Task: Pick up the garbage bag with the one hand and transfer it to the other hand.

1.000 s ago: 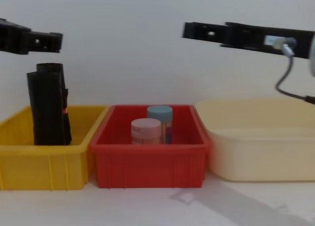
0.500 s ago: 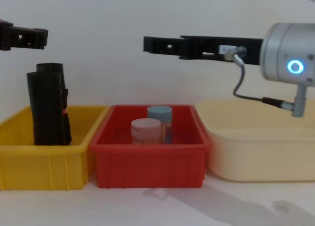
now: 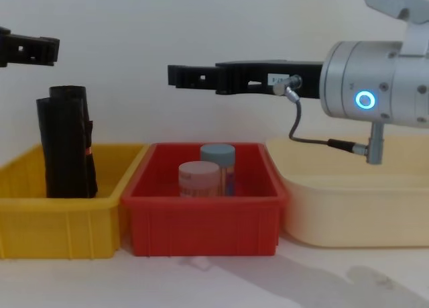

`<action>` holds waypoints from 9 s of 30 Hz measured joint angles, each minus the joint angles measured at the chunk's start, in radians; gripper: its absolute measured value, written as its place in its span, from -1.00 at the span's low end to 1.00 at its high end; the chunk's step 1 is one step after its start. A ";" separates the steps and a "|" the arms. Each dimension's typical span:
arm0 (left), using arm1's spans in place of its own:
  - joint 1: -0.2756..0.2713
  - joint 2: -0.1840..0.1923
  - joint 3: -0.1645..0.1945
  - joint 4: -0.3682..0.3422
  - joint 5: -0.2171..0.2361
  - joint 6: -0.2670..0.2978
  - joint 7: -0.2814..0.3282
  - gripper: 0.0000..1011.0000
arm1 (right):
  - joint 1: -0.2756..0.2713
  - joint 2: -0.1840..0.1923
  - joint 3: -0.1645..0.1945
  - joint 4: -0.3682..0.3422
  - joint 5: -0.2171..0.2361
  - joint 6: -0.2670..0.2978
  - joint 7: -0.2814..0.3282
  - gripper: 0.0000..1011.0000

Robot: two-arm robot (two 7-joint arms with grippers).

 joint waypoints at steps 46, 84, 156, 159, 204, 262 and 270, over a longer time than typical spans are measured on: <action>0.101 -0.037 -0.168 0.024 -0.124 -0.222 -0.106 0.98 | 0.013 -0.008 -0.015 0.024 0.002 0.036 -0.012 0.98; -0.117 -0.041 -0.066 0.220 -0.099 -0.127 -0.162 0.98 | 0.079 -0.027 -0.026 0.157 0.000 0.113 0.025 0.98; -0.368 -0.168 0.021 0.595 -0.088 -0.134 -0.250 0.98 | 0.155 -0.027 -0.042 0.284 0.051 0.115 0.039 0.98; -0.373 -0.171 0.023 0.608 -0.087 -0.139 -0.255 0.98 | 0.156 -0.025 -0.042 0.288 0.052 0.116 0.040 0.98; -0.394 -0.176 0.047 0.663 -0.100 -0.154 -0.291 0.98 | 0.228 -0.073 -0.082 0.421 0.015 0.099 0.080 0.98; -0.394 -0.176 0.047 0.664 -0.100 -0.154 -0.292 0.98 | 0.248 -0.087 -0.105 0.461 -0.043 0.101 0.127 0.30; -0.394 -0.176 0.047 0.664 -0.100 -0.154 -0.292 0.96 | 0.248 -0.088 -0.105 0.463 -0.044 0.099 0.127 0.30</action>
